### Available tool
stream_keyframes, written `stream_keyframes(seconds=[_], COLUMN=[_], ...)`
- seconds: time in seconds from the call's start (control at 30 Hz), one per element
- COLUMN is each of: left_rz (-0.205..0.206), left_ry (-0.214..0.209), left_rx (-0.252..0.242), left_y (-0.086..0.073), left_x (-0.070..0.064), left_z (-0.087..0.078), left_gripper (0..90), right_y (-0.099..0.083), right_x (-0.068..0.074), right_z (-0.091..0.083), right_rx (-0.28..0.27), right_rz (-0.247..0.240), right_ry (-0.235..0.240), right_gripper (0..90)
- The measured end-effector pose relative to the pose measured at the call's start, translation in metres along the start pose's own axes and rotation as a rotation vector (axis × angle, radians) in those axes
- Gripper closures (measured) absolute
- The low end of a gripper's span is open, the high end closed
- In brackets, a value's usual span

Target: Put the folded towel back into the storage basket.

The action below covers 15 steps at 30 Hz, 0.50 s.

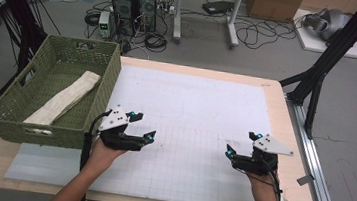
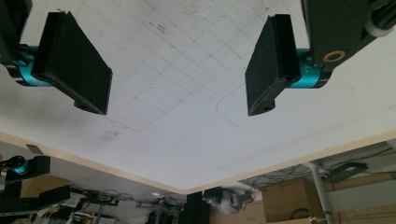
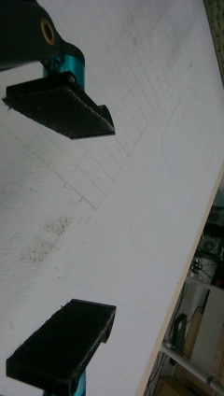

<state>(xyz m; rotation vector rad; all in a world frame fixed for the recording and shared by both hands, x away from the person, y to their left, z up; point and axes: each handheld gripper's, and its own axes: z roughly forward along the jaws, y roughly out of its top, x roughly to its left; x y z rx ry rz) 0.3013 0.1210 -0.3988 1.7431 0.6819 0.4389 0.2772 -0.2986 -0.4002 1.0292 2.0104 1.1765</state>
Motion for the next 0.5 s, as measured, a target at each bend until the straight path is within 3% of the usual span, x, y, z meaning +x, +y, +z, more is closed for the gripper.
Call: stream_keyframes(seconds=[0.5], left_rz=[-0.002], left_ry=[0.004], left_rx=[-0.003], left_y=[0.0006], left_x=[0.0011], left_z=[-0.0001], left_gripper=[23.5], right_y=[-0.0004], right_x=[-0.0033], right_z=[-0.0009], right_rx=[-0.006], right_rz=[0.006], right_ry=[-0.006], right_gripper=[11.4])
